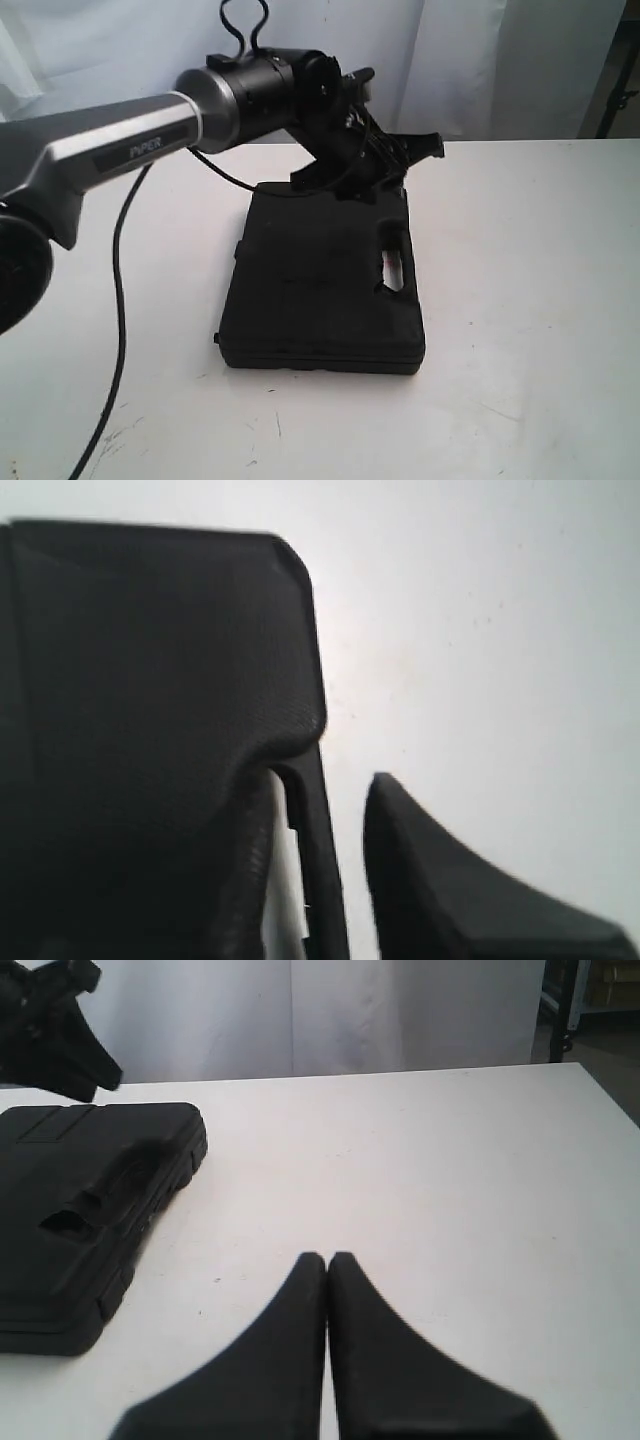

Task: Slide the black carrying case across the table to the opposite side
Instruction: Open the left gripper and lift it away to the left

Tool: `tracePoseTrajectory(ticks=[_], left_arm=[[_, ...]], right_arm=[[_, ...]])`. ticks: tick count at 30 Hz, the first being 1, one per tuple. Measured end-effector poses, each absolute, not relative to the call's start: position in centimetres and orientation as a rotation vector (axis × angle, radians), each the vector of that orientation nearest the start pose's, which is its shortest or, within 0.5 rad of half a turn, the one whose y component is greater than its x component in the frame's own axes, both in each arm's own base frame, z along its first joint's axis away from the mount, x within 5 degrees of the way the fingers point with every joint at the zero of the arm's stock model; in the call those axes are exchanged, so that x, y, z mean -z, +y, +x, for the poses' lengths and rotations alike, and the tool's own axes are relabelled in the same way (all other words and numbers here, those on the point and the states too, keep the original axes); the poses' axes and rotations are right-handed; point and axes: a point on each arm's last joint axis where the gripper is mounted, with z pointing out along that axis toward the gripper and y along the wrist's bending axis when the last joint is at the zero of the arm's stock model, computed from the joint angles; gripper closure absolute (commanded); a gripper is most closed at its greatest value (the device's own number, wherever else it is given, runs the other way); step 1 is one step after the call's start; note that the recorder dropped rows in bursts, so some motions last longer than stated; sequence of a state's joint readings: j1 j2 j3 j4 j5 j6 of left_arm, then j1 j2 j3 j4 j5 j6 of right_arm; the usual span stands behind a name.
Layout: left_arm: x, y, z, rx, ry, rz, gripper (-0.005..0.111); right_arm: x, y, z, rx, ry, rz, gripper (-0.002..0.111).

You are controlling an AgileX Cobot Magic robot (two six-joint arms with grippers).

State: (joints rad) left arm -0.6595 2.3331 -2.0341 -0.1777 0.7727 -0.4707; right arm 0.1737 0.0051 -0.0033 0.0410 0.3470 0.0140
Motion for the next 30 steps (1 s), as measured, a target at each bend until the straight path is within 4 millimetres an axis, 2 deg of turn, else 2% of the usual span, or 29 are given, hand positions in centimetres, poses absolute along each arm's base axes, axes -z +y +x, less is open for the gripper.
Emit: tracePoseTrajectory(ticks=[1,5,10,13,17,25,30], left_arm=[[-19.9,-32.5,40.8,0.588,2.655,0.142,0.106],[-23.9,-30.5,40.4,0.377,2.585,0.268,0.107],[-27.2,-28.5,39.6,0.187,2.504,0.403,0.107],[-27.8,-26.1,38.4,0.14,2.508,0.409,0.107],[-28.4,-24.0,36.6,0.115,2.468,0.444,0.107],[-31.1,-20.3,31.0,0.19,2.334,0.459,0.107],[-31.3,-18.2,27.7,0.236,2.27,0.466,0.107]], right_arm=[[-18.3,1.1,5.3,-0.172,1.831,-0.121,0.108],[-18.3,1.1,5.3,-0.172,1.831,-0.121,0.108],[-18.3,1.1,5.3,-0.172,1.831,-0.121,0.108],[-18.3,1.1,5.3,-0.172,1.831,-0.121,0.108],[-18.3,1.1,5.3,-0.172,1.831,-0.121,0.108],[-18.3,1.1,5.3,-0.172,1.831,-0.121,0.108],[-18.3,1.1,5.3,-0.172,1.831,-0.121,0.108]])
